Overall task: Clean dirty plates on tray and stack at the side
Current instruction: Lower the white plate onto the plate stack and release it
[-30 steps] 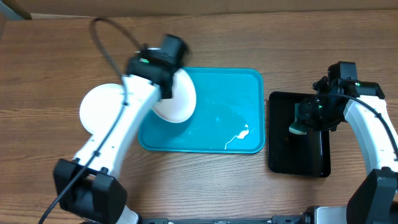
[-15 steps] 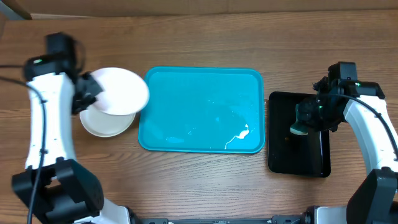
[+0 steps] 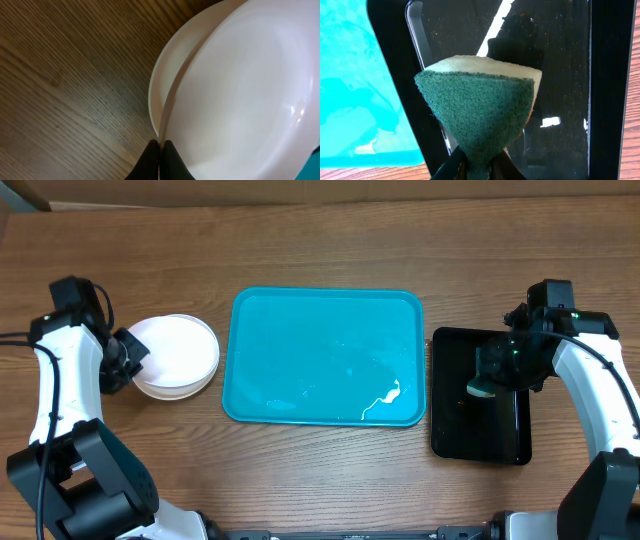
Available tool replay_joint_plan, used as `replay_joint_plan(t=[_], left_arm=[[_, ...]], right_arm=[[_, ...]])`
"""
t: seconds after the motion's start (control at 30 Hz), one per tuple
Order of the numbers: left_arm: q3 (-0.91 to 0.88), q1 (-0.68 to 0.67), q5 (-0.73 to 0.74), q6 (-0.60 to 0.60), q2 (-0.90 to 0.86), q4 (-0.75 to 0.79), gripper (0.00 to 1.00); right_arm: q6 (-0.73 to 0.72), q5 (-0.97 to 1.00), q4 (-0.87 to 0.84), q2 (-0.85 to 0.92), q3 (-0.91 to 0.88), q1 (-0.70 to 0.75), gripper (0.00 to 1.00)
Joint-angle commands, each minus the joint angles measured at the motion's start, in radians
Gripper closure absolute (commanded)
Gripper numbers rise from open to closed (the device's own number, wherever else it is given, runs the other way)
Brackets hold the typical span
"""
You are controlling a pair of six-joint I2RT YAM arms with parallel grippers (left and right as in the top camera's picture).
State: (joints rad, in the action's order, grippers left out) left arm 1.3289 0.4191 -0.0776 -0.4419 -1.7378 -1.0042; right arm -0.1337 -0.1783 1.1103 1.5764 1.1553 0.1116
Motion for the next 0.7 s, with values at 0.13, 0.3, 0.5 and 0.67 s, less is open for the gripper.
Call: replay_joint_plan(t=[0.13, 0.3, 0.5, 0.67], left_arm=[[-0.009, 0.0, 0.021, 0.016, -0.003, 0.015, 0.41], [0.026, 0.0, 0.027, 0.016, -0.002, -0.013, 0.22], [0.154, -0.01, 0.143, 0.062, 0.003, -0.113, 0.28], [0.197, -0.082, 0.183, 0.103, 0.051, -0.186, 0.28]], right_arm=[[0.005, 0.002, -0.004, -0.005, 0.01, 0.002, 0.85], [0.004, 0.002, -0.004, -0.005, 0.01, 0.002, 0.83], [0.004, 0.002, -0.004, -0.005, 0.01, 0.002, 0.83], [0.004, -0.01, -0.006, -0.005, 0.009, 0.002, 0.82]])
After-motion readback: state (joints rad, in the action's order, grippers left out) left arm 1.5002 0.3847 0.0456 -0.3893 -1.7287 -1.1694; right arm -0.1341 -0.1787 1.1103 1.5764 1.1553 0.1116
